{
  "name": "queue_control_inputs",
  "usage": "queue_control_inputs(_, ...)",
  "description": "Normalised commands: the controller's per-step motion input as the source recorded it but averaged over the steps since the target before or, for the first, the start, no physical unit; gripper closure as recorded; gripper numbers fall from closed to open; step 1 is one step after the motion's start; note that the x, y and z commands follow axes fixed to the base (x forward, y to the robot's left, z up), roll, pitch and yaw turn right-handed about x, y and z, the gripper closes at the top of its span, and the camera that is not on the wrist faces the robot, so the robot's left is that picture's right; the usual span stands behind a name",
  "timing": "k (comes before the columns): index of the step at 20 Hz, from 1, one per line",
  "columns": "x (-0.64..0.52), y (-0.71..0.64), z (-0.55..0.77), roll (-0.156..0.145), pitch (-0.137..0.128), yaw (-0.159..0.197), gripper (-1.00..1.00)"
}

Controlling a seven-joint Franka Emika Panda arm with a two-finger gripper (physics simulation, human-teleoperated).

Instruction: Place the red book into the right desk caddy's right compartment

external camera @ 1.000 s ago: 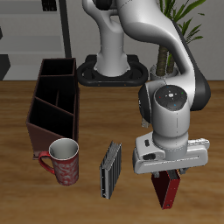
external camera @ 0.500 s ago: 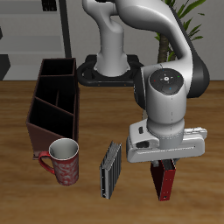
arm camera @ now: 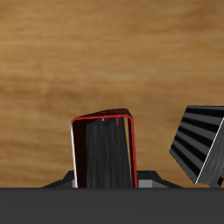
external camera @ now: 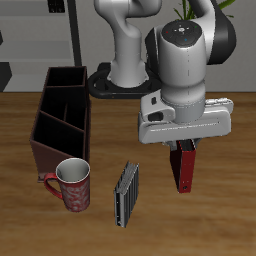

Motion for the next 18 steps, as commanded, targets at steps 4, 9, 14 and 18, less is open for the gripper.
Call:
queue_control_inputs(4,-0.60,-0.29,0.54,-0.014,-0.039,-0.060,1.00)
queue_control_inputs(9,-0.40,-0.33,0.38,-0.034,-0.009,-0.042,1.00)
queue_control_inputs(14,-0.63,-0.54,0.46,-0.030,-0.040,-0.054,1.00)
queue_control_inputs(18,-0.60,-0.68,0.47,-0.063,-0.075,-0.062,1.00)
